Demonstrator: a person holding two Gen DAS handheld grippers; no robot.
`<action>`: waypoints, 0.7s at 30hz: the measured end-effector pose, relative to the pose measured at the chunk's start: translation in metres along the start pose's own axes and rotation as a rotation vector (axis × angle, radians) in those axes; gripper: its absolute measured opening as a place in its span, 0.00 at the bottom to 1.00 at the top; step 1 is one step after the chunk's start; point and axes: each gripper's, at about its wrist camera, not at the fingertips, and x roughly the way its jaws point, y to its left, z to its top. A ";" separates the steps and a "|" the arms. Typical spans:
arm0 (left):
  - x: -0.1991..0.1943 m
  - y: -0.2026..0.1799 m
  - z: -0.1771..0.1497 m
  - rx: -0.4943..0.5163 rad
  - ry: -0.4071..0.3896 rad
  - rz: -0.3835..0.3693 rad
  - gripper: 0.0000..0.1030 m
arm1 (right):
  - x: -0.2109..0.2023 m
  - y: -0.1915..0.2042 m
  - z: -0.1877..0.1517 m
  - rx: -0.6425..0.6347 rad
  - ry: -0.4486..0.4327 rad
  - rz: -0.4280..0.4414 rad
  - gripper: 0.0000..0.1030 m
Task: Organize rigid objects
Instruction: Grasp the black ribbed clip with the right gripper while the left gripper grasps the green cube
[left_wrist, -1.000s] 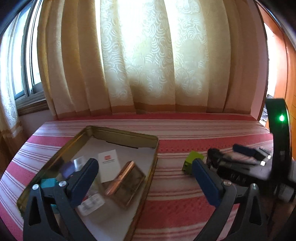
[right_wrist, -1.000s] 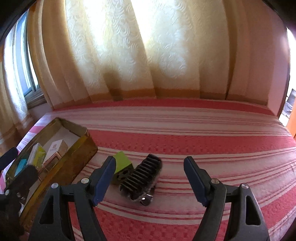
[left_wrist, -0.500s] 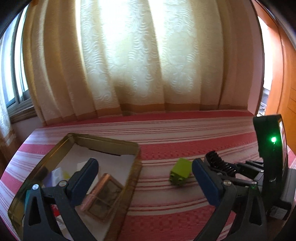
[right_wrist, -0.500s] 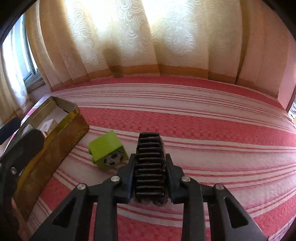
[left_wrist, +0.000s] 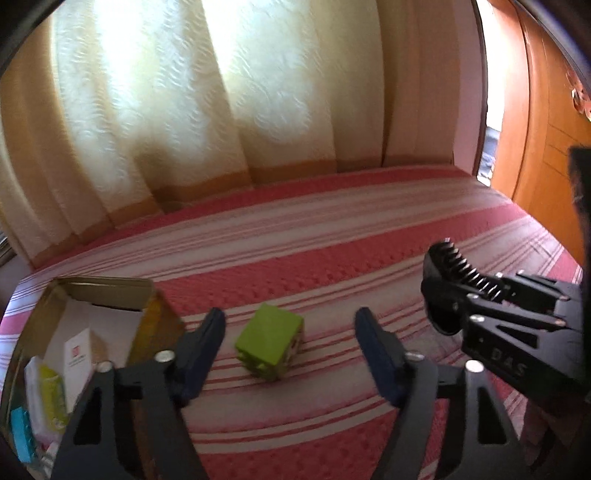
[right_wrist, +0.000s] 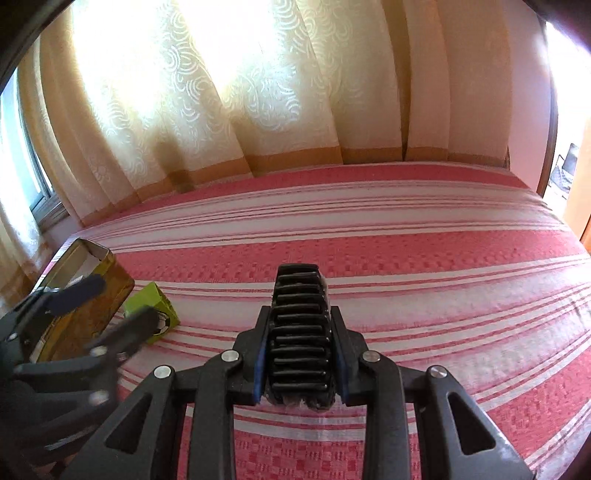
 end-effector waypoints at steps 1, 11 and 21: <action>0.004 -0.001 0.000 0.005 0.011 -0.004 0.60 | -0.001 0.001 0.000 -0.005 -0.003 -0.003 0.30; 0.015 0.004 0.002 0.004 0.023 0.015 0.54 | -0.002 0.001 0.000 -0.015 -0.011 -0.015 0.30; 0.015 -0.012 0.000 0.081 0.037 -0.007 0.45 | -0.001 0.001 0.000 -0.012 -0.009 -0.015 0.30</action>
